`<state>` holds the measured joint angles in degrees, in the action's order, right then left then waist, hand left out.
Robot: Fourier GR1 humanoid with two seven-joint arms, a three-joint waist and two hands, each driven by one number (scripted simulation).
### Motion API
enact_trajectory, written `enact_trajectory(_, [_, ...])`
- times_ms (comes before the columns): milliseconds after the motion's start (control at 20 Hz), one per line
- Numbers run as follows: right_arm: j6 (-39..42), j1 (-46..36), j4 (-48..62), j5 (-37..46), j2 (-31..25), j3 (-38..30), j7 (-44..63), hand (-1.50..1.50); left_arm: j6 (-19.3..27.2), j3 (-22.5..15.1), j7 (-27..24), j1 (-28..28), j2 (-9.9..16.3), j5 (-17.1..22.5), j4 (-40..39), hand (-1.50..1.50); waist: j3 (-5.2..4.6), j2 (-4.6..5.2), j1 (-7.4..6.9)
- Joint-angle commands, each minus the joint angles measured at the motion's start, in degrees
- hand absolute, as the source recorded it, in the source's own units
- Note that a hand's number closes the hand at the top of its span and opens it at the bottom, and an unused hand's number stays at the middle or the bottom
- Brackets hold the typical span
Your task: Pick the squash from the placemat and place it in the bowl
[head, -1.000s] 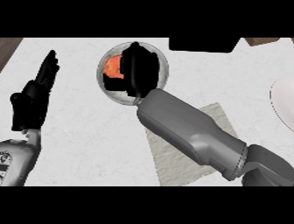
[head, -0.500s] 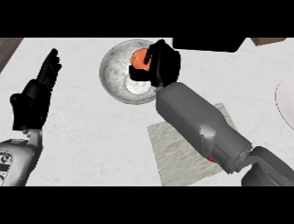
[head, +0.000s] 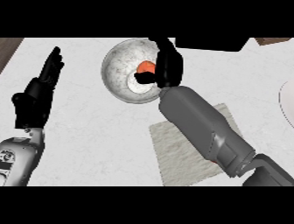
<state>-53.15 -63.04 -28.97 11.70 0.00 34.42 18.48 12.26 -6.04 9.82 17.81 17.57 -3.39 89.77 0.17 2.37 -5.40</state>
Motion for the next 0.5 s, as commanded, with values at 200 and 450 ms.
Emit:
enact_trajectory(200, [2.4, 0.1, 0.9, -9.0, -1.1, -11.7, -18.1, -1.50, -0.5, 1.2, 0.0, -0.6, 0.2, 0.1, -1.3, 0.00, -0.07, -0.68, 1.71])
enact_trajectory(450, [7.2, 4.1, -1.1, -14.0, 0.0, -17.5, -26.8, -1.50, 0.4, 3.2, -0.4, -3.0, 0.5, -0.5, -0.6, 0.00, -0.13, -1.79, 3.79])
